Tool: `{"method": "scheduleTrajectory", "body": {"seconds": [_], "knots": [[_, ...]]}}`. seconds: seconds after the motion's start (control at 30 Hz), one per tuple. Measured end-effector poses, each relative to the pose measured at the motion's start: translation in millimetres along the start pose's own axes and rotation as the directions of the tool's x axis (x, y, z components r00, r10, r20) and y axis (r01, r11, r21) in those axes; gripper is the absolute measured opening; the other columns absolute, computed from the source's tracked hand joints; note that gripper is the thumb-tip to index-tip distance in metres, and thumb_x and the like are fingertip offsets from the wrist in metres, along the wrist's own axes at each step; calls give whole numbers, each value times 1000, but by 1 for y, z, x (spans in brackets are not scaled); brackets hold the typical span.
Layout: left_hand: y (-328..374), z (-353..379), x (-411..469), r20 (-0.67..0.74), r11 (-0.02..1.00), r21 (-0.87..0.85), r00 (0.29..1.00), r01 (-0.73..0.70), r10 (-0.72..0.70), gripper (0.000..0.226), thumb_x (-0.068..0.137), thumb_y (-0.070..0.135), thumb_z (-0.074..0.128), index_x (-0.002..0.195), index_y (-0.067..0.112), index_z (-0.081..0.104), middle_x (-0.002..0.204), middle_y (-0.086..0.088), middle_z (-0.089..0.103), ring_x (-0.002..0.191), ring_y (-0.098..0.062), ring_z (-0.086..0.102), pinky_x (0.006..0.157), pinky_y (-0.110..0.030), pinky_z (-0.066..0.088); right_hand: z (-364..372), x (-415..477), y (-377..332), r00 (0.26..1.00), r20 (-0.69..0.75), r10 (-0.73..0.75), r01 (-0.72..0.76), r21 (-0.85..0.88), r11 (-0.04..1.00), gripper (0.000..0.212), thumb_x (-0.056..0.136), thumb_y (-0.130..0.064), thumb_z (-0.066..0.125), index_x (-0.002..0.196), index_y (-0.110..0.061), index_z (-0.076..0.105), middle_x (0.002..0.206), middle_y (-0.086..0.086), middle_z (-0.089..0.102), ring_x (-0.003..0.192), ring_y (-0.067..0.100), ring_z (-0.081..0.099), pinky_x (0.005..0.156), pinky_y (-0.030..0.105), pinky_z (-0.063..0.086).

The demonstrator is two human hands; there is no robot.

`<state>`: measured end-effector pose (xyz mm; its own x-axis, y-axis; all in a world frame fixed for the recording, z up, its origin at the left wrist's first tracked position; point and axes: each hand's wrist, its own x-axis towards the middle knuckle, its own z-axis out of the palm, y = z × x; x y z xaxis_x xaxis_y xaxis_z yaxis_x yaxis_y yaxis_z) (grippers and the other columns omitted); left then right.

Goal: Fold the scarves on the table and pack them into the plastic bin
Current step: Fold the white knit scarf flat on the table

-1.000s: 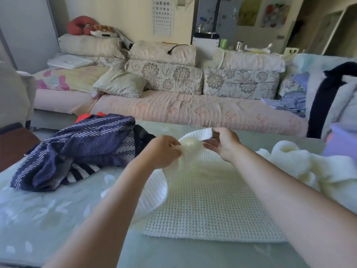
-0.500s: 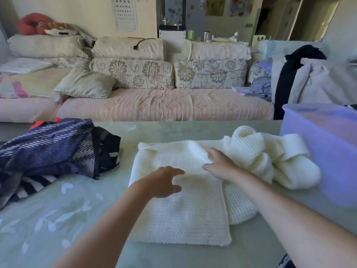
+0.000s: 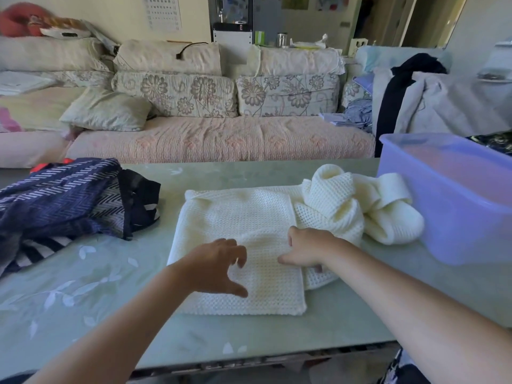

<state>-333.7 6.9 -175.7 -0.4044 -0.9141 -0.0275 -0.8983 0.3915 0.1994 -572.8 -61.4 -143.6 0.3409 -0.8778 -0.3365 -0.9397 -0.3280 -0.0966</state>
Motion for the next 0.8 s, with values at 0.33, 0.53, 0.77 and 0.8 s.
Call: {"method": "scheduleTrajectory", "body": {"seconds": [0.33, 0.53, 0.77, 0.8], "knots": [[-1, 2, -25, -28, 999, -33, 999, 17, -18, 30, 76, 32, 61, 106, 29, 60, 98, 14, 58, 88, -10, 56, 77, -30, 50, 0, 8, 3, 971, -235, -53, 191, 618, 763, 14, 95, -12, 56, 95, -25, 61, 96, 1, 55, 75, 19, 58, 56, 32, 56], [3, -18, -10, -211, 932, -301, 939, 202, -272, 16, 91, 24, 55, 100, 30, 68, 88, 16, 65, 75, 0, 57, 59, -8, 36, -10, 25, 10, 890, -447, 92, 263, 667, 697, 34, 95, 1, 48, 98, -27, 67, 113, -4, 61, 84, 13, 60, 62, 23, 45], [13, -7, 4, -230, 902, -407, 939, 146, -256, 30, 95, 29, 61, 124, 33, 56, 104, 15, 62, 86, 3, 57, 76, -15, 47, 1, 36, 34, 807, -581, 106, 183, 416, 891, 30, 94, 2, 48, 106, -18, 68, 122, 2, 55, 112, 19, 55, 93, 27, 43], [12, 1, 5, -123, 896, -416, 966, 158, -227, 40, 92, 31, 66, 129, 35, 52, 110, 15, 62, 92, 2, 58, 83, -22, 52, 6, 37, 36, 867, -498, 22, 169, 335, 927, 29, 94, -1, 50, 111, -18, 67, 127, 2, 52, 119, 21, 52, 99, 29, 41]]}}
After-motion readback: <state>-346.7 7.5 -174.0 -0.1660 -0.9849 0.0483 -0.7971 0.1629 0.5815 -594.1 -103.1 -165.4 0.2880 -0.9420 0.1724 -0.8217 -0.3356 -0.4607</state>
